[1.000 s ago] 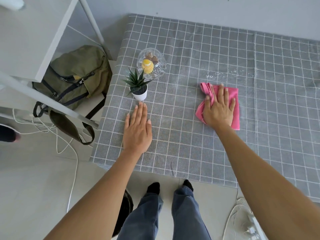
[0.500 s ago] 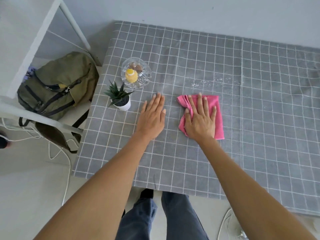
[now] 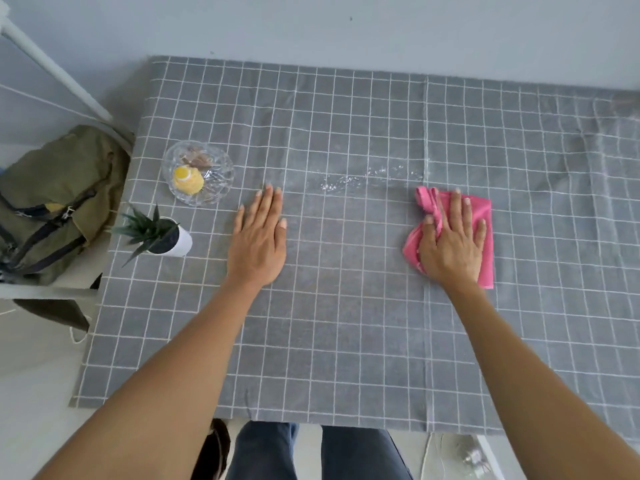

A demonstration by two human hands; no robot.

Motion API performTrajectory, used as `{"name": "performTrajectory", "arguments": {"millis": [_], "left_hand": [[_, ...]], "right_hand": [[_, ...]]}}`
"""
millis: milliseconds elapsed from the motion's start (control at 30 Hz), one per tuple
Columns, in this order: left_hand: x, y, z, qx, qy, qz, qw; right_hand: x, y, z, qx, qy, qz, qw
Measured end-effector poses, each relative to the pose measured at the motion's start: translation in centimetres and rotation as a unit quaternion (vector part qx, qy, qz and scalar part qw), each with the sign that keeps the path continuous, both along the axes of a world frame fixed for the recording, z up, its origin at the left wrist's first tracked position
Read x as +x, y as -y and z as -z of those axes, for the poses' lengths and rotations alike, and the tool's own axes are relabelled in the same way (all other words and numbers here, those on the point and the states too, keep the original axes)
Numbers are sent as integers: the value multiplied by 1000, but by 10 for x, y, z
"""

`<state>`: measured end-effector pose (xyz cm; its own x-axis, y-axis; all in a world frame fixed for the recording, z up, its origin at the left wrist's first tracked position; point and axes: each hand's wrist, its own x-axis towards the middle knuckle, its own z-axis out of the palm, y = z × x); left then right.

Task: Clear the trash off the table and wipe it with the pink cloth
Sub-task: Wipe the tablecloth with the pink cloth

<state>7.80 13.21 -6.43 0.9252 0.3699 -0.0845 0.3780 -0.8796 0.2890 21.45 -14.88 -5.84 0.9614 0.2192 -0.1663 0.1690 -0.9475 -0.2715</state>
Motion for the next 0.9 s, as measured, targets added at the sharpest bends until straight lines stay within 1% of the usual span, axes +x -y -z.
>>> {"name": "performTrajectory", "arguments": {"millis": [100,233,333,500,567,700,767,900], "left_hand": [[-1,1,0,6,0,-4,1000],[-1,2,-1,9,-3,-3,1000],[-1,2,-1,9,-2,-3,1000],[-1,2,0,18,6,-5,1000],[0,2,1,19,4,-6,1000],[0,0,0,16,0,0,1000],[-1,0,0,17,-5,2,1000],[-1,0,0,17,-12,8,1000]], "right_hand": [[6,5,1,-17,-8,37,999],[-6,-23,-1,-6,-18,53,998],[-27,-55,-3,-23,-20,-19,999],[-72,-117,-3,18,-19,-144,989],[-79,-123,-1,21,-13,-168,986],[-70,-109,1,47,6,-196,979],[-57,-94,4,36,17,-185,982],[-22,-43,7,7,17,-97,995]]}}
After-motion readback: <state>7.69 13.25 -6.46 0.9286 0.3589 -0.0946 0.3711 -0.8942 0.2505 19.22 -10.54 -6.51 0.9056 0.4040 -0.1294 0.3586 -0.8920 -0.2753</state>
